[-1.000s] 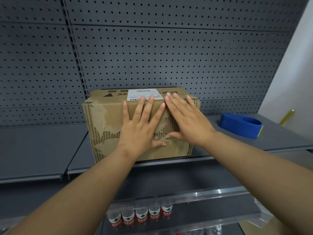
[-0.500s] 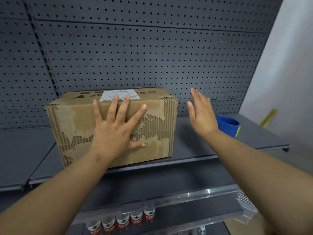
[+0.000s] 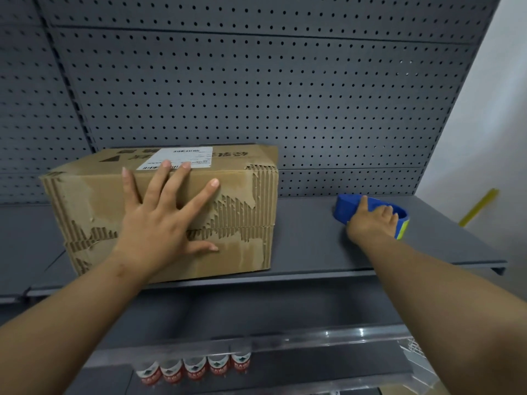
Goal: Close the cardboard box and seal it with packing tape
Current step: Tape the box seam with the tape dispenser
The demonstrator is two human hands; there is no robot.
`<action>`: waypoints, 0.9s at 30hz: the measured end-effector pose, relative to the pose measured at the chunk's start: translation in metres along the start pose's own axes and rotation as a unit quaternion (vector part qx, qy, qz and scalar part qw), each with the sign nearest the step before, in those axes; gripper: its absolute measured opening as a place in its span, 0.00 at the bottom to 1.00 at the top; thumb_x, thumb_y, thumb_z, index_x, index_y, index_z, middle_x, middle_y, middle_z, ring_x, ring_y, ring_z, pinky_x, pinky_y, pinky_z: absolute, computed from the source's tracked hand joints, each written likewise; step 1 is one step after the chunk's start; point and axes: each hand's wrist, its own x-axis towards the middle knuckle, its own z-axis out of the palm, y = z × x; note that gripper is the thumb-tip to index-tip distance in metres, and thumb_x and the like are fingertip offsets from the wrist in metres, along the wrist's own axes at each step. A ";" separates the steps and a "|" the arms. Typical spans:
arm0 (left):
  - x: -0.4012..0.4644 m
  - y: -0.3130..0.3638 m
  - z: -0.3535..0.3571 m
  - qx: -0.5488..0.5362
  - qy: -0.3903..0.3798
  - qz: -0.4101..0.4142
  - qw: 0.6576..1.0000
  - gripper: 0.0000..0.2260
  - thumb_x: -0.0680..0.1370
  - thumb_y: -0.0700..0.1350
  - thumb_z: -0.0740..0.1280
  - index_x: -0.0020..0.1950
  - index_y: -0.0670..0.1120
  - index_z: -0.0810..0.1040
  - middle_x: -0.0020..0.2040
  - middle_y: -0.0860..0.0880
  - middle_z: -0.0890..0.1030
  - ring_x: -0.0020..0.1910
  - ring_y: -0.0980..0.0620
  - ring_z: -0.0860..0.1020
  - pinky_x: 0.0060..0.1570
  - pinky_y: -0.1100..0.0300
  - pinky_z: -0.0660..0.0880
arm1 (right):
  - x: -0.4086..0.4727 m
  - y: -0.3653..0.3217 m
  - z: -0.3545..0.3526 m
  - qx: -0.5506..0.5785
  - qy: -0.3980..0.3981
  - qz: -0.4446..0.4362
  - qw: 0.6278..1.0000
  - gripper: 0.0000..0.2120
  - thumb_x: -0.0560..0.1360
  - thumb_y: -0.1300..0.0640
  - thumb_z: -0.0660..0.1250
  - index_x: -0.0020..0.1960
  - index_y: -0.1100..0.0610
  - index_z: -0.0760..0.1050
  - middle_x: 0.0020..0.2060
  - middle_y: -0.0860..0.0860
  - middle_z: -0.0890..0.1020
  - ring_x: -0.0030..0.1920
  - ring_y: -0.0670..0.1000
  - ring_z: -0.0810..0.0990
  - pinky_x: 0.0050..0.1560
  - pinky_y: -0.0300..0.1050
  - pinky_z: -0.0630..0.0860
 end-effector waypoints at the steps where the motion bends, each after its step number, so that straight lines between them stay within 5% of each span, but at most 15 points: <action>1: -0.001 0.001 0.000 0.004 0.004 0.002 1.000 0.47 0.61 0.76 0.58 0.75 0.55 0.55 0.72 0.39 0.59 0.72 0.37 0.57 0.64 0.28 0.45 | 0.001 0.001 0.000 -0.010 0.005 -0.004 1.000 0.34 0.78 0.54 0.54 0.77 0.54 0.39 0.74 0.66 0.53 0.75 0.63 0.48 0.74 0.57 0.43; 6: -0.009 0.005 0.001 0.019 0.005 -0.014 1.000 0.46 0.62 0.76 0.56 0.75 0.57 0.54 0.74 0.41 0.57 0.74 0.38 0.52 0.62 0.25 0.43 | 0.008 0.009 0.000 -0.042 0.062 -0.048 0.996 0.31 0.76 0.59 0.57 0.76 0.52 0.50 0.63 0.63 0.70 0.63 0.63 0.70 0.72 0.59 0.52; 9: -0.015 0.007 0.001 0.020 0.003 -0.024 1.000 0.45 0.63 0.76 0.55 0.75 0.58 0.51 0.75 0.42 0.55 0.75 0.39 0.45 0.62 0.26 0.42 | 0.008 0.010 -0.001 -0.014 0.079 -0.081 0.994 0.25 0.75 0.62 0.60 0.70 0.55 0.61 0.56 0.61 0.74 0.54 0.61 0.76 0.56 0.53 0.70; 11: -0.017 0.008 0.001 0.023 0.004 -0.022 0.999 0.43 0.64 0.75 0.54 0.75 0.59 0.49 0.77 0.44 0.52 0.75 0.40 0.45 0.62 0.26 0.42 | 0.004 0.005 -0.002 0.035 0.097 -0.098 0.990 0.22 0.76 0.62 0.61 0.70 0.55 0.63 0.55 0.61 0.75 0.52 0.61 0.76 0.47 0.51 0.69; 14: -0.019 0.008 0.002 0.023 0.009 -0.019 1.000 0.42 0.65 0.74 0.53 0.75 0.60 0.47 0.78 0.47 0.44 0.75 0.42 0.44 0.63 0.27 0.42 | -0.010 -0.010 -0.016 0.206 0.123 -0.116 0.964 0.24 0.78 0.57 0.61 0.73 0.51 0.62 0.59 0.61 0.74 0.55 0.62 0.75 0.51 0.51 0.71; 19: -0.024 0.003 0.004 0.018 0.014 -0.019 1.000 0.40 0.66 0.73 0.52 0.75 0.60 0.48 0.77 0.44 0.51 0.75 0.39 0.51 0.62 0.26 0.45 | -0.056 -0.037 -0.074 0.439 0.200 -0.181 0.857 0.25 0.76 0.54 0.64 0.73 0.49 0.64 0.64 0.55 0.73 0.62 0.55 0.73 0.58 0.47 0.69; 24: -0.024 -0.006 0.000 0.001 -0.004 -0.031 0.999 0.41 0.65 0.74 0.51 0.75 0.60 0.49 0.74 0.43 0.57 0.72 0.38 0.56 0.62 0.25 0.48 | -0.124 -0.061 -0.125 0.494 0.230 -0.284 0.789 0.26 0.75 0.54 0.66 0.71 0.47 0.65 0.64 0.50 0.74 0.62 0.49 0.73 0.61 0.40 0.68; 27: -0.024 -0.012 -0.002 -0.008 -0.012 -0.035 0.999 0.42 0.64 0.75 0.55 0.74 0.59 0.54 0.73 0.43 0.57 0.72 0.39 0.56 0.61 0.25 0.50 | -0.169 -0.078 -0.133 0.463 0.230 -0.332 0.789 0.26 0.75 0.54 0.66 0.71 0.46 0.65 0.60 0.50 0.74 0.58 0.46 0.72 0.55 0.37 0.65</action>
